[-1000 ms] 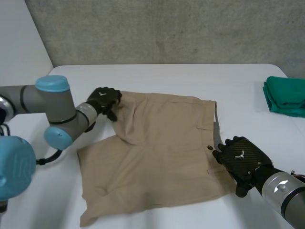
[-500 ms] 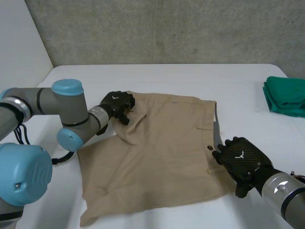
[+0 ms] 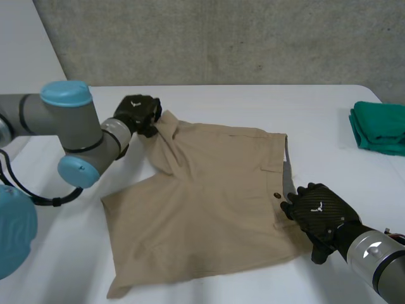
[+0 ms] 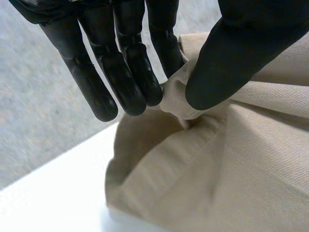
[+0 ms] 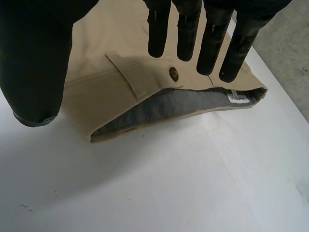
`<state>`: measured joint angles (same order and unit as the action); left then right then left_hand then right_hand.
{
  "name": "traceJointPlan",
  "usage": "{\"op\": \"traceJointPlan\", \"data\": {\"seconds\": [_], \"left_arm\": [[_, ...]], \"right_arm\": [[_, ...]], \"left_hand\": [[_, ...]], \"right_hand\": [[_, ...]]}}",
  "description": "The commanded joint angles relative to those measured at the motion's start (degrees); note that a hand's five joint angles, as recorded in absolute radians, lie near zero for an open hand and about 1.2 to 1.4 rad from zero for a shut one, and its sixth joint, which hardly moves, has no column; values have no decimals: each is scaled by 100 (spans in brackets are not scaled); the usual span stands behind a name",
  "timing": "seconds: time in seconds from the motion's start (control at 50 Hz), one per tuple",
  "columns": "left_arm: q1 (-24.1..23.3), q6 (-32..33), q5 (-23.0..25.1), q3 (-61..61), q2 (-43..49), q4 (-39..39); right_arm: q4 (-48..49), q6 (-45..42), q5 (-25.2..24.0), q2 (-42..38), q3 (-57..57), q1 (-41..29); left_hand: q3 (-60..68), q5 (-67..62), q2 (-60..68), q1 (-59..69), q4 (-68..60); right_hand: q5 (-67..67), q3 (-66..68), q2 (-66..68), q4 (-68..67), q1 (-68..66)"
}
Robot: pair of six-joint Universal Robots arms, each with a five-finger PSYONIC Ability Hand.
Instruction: Fold the laundry.
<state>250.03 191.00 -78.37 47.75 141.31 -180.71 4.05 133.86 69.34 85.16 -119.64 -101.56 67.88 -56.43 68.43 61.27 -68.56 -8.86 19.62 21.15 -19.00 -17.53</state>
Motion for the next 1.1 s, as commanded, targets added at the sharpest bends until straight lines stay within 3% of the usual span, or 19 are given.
{"op": "traceJointPlan", "data": {"seconds": [0.02, 0.1, 0.12, 0.18, 0.28, 0.48, 0.64, 0.82, 0.94, 1.1], "left_arm": [[28, 25, -47, 260, -183, -122], [28, 113, -56, 515, -174, -104], [19, 226, -65, 655, -182, -122], [19, 577, -74, 954, -217, -148], [19, 948, -214, 1034, -244, -219], [283, 940, -548, 1183, -367, -210], [617, 931, -592, 1403, -473, -192], [801, 931, -1075, 1272, -323, -210], [784, 931, -997, 1280, -262, -166], [696, 597, -312, 1307, -218, 27]], "right_arm": [[0, 0, 1, 0, -16, 5], [0, 0, 1, 0, -16, 5], [0, 0, -8, 0, -16, 5], [0, 0, -8, 0, -16, -4], [0, 0, -8, 0, -24, -13], [0, 0, -8, 0, -42, -22], [0, 0, -8, 0, -51, -39], [9, 0, -8, 0, -68, -57], [9, 0, -8, -9, -68, -39], [9, -9, -8, 0, -68, -48]], "left_hand": [[1212, -1357, 1157, 1873, -1144], [596, -741, 541, 1257, -528], [-741, 595, -795, -80, 808], [-3067, 2921, -3122, -2406, 3135], [-4051, 3905, -4105, -3390, 4118], [-3967, 3821, -4022, -3306, 4035], [-3026, 2880, -3081, -2365, 3094], [-2405, 2259, -2460, -1744, 2473], [-1494, 1349, -1549, -833, 1562], [-1561, 1416, -1616, -900, 1629]], "right_hand": [[104, -180, -333, 118, -29], [104, -180, -333, 118, -29], [104, -180, -333, 118, -29], [104, -180, -333, 118, -29], [104, -180, -333, 118, -29], [104, -180, -333, 118, -29], [120, -197, -350, 135, -12], [120, -197, -350, 135, -12], [120, -197, -350, 135, -12], [137, -214, -367, 152, 4]]}}
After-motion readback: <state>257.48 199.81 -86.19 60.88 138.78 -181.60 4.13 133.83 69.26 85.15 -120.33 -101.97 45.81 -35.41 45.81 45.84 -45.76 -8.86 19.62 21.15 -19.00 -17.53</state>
